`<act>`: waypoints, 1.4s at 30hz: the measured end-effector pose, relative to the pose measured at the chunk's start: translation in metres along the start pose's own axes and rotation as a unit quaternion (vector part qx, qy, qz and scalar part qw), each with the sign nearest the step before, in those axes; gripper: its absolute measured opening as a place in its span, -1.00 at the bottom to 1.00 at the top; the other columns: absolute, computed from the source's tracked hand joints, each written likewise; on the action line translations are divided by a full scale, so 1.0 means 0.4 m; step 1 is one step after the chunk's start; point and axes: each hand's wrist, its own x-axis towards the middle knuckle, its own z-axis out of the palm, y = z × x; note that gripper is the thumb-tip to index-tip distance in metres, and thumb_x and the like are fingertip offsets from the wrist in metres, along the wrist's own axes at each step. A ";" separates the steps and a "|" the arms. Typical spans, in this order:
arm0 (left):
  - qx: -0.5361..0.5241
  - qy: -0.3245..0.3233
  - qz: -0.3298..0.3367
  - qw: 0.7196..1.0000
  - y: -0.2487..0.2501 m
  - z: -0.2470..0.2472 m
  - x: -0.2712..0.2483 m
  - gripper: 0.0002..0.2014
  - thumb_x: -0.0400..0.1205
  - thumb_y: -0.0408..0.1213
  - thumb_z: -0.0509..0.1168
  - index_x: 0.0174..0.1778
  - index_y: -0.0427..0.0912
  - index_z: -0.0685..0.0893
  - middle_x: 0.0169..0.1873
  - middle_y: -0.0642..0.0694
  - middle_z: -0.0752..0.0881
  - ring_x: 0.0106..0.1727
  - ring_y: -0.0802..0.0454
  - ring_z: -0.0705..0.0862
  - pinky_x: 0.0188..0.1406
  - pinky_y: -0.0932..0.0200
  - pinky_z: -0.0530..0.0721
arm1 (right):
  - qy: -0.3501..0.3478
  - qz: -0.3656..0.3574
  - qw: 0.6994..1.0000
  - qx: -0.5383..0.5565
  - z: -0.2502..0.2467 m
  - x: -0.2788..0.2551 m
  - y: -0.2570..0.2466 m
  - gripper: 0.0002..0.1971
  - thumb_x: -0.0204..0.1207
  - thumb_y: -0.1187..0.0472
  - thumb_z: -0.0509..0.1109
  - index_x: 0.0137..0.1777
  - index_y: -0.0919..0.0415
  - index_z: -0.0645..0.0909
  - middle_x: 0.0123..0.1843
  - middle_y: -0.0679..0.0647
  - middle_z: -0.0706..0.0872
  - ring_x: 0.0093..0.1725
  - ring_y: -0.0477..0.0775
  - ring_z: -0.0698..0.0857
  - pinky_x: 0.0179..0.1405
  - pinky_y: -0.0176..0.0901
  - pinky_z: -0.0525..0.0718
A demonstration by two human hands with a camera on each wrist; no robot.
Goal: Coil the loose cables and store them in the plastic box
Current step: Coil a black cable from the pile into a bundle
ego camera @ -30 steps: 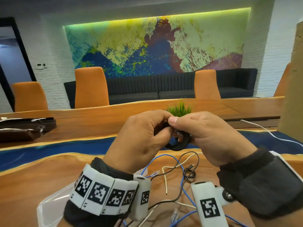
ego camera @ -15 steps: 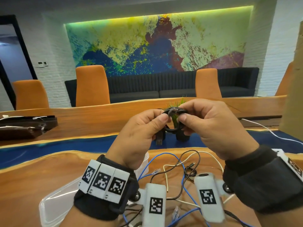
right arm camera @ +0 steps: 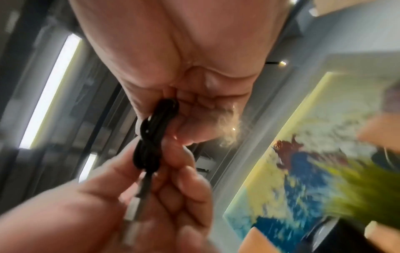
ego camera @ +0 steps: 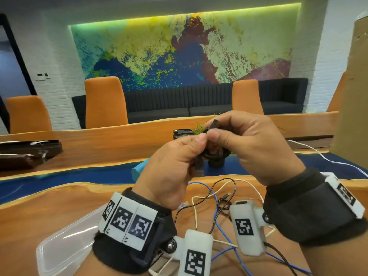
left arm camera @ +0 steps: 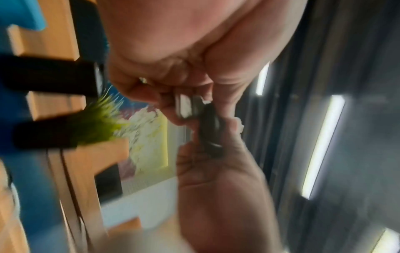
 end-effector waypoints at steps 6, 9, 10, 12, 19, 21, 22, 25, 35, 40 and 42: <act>0.343 -0.040 0.200 0.917 0.017 -0.041 0.003 -0.73 0.64 -0.09 0.25 0.03 -0.12 0.80 -0.12 -0.11 0.82 -0.04 -0.15 0.75 0.01 -0.27 0.70 | -0.060 0.178 0.967 0.174 -0.013 -0.001 0.000 -0.78 0.50 0.26 0.40 0.07 0.37 0.69 -0.31 0.13 0.68 -0.32 0.02 0.65 -0.21 -0.11 0.70; 0.447 -0.052 0.190 0.873 0.032 -0.053 0.001 -0.68 0.62 0.00 0.22 -0.02 -0.13 0.78 -0.20 -0.13 0.80 -0.16 -0.15 0.72 -0.13 -0.27 0.67 | -0.067 0.136 0.988 -0.009 -0.018 0.003 -0.014 -0.89 0.58 0.35 0.41 0.04 0.30 0.73 -0.26 0.15 0.75 -0.27 0.18 0.72 -0.07 0.12 0.75; 0.458 -0.057 0.180 0.869 0.031 -0.051 0.001 -0.66 0.61 0.04 0.21 -0.03 -0.13 0.77 -0.20 -0.13 0.80 -0.14 -0.17 0.73 -0.11 -0.28 0.67 | -0.066 0.105 0.988 -0.091 -0.020 0.004 -0.024 -0.89 0.56 0.32 0.43 0.03 0.25 0.75 -0.23 0.14 0.78 -0.22 0.19 0.76 -0.04 0.15 0.78; 0.453 -0.064 0.166 0.874 0.034 -0.033 0.000 -0.65 0.60 0.11 0.23 0.03 -0.03 0.78 -0.14 -0.07 0.83 -0.06 -0.14 0.76 0.00 -0.27 0.69 | -0.065 0.073 0.979 -0.178 -0.029 0.000 -0.046 -0.89 0.53 0.29 0.45 -0.01 0.21 0.78 -0.19 0.09 0.81 -0.14 0.14 0.80 -0.05 0.16 0.79; 0.421 0.000 0.154 0.894 0.035 -0.071 0.023 -0.64 0.47 0.33 0.37 0.12 0.32 0.73 -0.12 0.17 0.81 -0.08 0.12 0.75 -0.03 0.01 0.63 | 0.101 0.111 0.961 -0.231 -0.243 -0.036 -0.109 -0.83 0.59 0.18 0.42 0.11 0.17 0.76 -0.13 0.05 0.84 -0.20 -0.03 0.80 -0.28 -0.13 0.75; 0.467 0.010 0.105 0.878 -0.010 -0.217 0.108 -0.38 0.35 0.45 0.39 0.27 0.23 0.70 -0.10 0.00 0.76 -0.06 -0.01 0.71 -0.04 0.05 0.60 | 0.116 0.148 0.946 -0.263 -0.314 -0.044 -0.106 -0.84 0.59 0.19 0.43 0.10 0.17 0.77 -0.22 -0.01 0.80 -0.38 -0.24 0.70 -0.44 -0.33 0.61; 0.511 0.065 0.084 0.853 -0.060 -0.327 0.185 -0.27 0.25 0.50 0.38 0.30 0.24 0.67 -0.09 -0.02 0.72 -0.08 -0.04 0.68 -0.15 0.14 0.63 | 0.114 0.183 0.934 -0.284 -0.347 -0.047 -0.096 -0.85 0.58 0.19 0.44 0.08 0.15 0.79 -0.26 -0.03 0.78 -0.46 -0.26 0.64 -0.49 -0.35 0.56; 0.502 0.084 0.097 0.855 -0.116 -0.432 0.310 -0.37 0.14 0.29 0.32 0.20 0.38 0.64 0.03 -0.01 0.75 -0.11 -0.04 0.67 -0.66 0.32 0.61 | 0.062 0.310 0.892 -0.323 -0.424 -0.082 -0.013 -0.92 0.53 0.20 0.49 -0.04 0.13 0.81 -0.33 0.03 0.74 -0.45 -0.05 0.52 -0.47 -0.22 0.50; 0.380 0.060 0.189 0.904 0.077 -0.059 -0.017 -0.85 0.55 -0.03 0.38 -0.10 0.04 0.80 -0.19 -0.02 0.84 -0.12 -0.01 0.80 -0.14 0.13 0.68 | -0.213 0.496 0.737 -0.408 -0.381 -0.209 0.219 -0.85 0.58 0.30 0.43 0.05 0.07 0.76 -0.04 0.13 0.79 -0.16 0.10 0.73 -0.34 -0.13 0.73; 0.375 0.066 0.177 0.908 0.084 -0.072 -0.012 -0.90 0.60 -0.12 0.37 -0.11 0.01 0.79 -0.19 -0.03 0.84 -0.15 0.05 0.80 -0.24 0.39 0.62 | -0.333 0.266 0.648 -0.632 -0.284 -0.099 0.183 -0.78 0.52 0.08 0.46 0.15 -0.07 0.76 0.13 -0.08 0.77 0.10 0.02 0.68 0.10 -0.16 0.63; 0.377 0.061 0.177 0.907 0.082 -0.070 -0.012 -0.89 0.61 -0.14 0.36 -0.09 -0.01 0.79 -0.18 -0.05 0.84 -0.14 0.01 0.80 -0.25 0.40 0.63 | -0.384 0.230 0.688 -0.571 -0.203 -0.075 0.184 -0.84 0.54 0.08 0.45 0.07 -0.07 0.80 0.02 -0.14 0.79 0.01 -0.05 0.68 0.08 -0.18 0.62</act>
